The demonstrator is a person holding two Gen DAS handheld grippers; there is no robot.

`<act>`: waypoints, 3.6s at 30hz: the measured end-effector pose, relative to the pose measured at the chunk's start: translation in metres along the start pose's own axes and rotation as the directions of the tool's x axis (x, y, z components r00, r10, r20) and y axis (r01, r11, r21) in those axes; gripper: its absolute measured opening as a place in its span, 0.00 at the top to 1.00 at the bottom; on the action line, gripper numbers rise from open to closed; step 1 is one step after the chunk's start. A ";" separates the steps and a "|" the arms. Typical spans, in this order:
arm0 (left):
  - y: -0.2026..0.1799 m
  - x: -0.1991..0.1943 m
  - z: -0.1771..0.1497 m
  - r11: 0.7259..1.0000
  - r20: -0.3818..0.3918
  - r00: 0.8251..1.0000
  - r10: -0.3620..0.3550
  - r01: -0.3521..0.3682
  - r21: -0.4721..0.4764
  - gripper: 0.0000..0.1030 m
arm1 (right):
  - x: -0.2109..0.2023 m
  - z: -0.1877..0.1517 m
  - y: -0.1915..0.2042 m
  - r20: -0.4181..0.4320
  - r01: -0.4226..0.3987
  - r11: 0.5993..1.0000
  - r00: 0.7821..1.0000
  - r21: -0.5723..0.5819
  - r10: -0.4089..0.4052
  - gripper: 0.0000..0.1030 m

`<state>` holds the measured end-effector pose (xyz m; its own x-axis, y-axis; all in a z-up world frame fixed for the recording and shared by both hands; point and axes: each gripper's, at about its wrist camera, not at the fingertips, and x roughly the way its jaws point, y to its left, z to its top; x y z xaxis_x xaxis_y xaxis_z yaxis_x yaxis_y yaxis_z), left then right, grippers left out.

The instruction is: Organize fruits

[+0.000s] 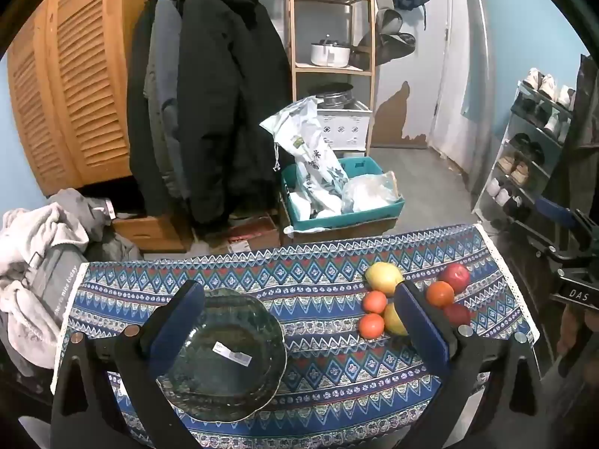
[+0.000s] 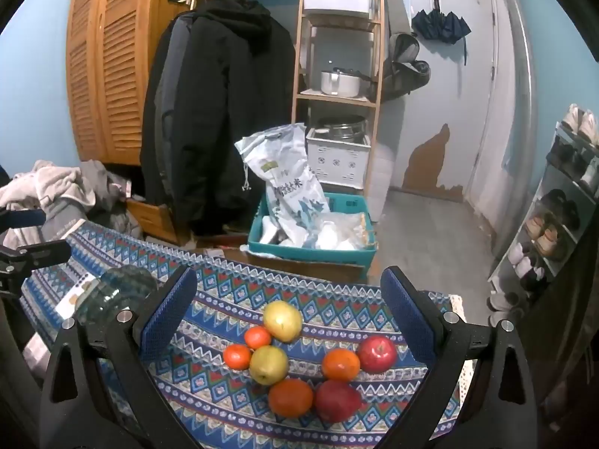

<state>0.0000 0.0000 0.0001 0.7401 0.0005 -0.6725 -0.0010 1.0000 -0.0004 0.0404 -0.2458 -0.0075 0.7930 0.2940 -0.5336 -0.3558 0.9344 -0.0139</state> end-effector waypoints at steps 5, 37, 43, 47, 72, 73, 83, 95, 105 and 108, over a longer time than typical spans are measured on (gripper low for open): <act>-0.002 0.000 0.000 1.000 0.006 1.000 -0.001 0.001 0.005 0.01 | 0.001 -0.002 0.004 0.002 0.005 1.000 1.000 -0.008 -0.005 0.06; 0.001 -0.006 -0.001 1.000 0.028 0.999 -0.022 0.022 -0.004 0.01 | 0.000 -0.002 0.003 0.003 -0.006 1.000 1.000 -0.012 0.006 0.06; 0.001 -0.005 0.000 1.000 0.029 0.999 -0.019 0.019 -0.001 0.01 | 0.000 -0.002 0.004 0.002 -0.007 1.000 1.000 -0.011 0.007 0.06; 0.001 -0.006 0.000 1.000 0.029 0.999 -0.022 0.022 -0.002 0.01 | 0.000 -0.002 0.003 0.002 -0.007 1.000 1.000 -0.011 0.007 0.06; 0.003 -0.010 0.000 0.999 0.041 0.998 -0.037 0.037 -0.017 0.01 | -0.001 -0.002 0.004 0.003 -0.009 1.000 1.000 -0.008 0.009 0.06; 0.002 -0.010 0.000 0.999 0.042 0.998 -0.036 0.037 -0.016 0.01 | -0.001 -0.002 0.003 0.003 -0.007 1.000 1.000 -0.009 0.007 0.06; 0.002 -0.010 -0.001 0.999 0.039 0.998 -0.042 0.043 -0.021 0.01 | -0.001 -0.002 0.002 0.003 -0.009 1.000 1.000 -0.009 0.009 0.06; 0.002 -0.009 -0.001 0.999 0.040 0.998 -0.042 0.043 -0.021 0.01 | -0.001 -0.004 0.001 -0.004 -0.002 1.000 1.000 -0.008 0.002 0.06; 0.001 -0.010 -0.001 0.999 0.038 0.998 -0.047 0.048 -0.018 0.01 | 0.000 -0.006 -0.005 -0.009 0.003 1.000 1.000 -0.003 -0.003 0.06; 0.001 -0.010 -0.002 0.999 0.037 0.998 -0.047 0.047 -0.017 0.01 | 0.000 -0.006 -0.007 -0.011 0.007 1.000 1.000 0.001 -0.007 0.06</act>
<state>-0.0084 0.0012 0.0055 0.7641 -0.0460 -0.6435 0.0226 0.9987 -0.0446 0.0403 -0.2535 -0.0124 0.7901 0.2850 -0.5426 -0.3497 0.9367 -0.0171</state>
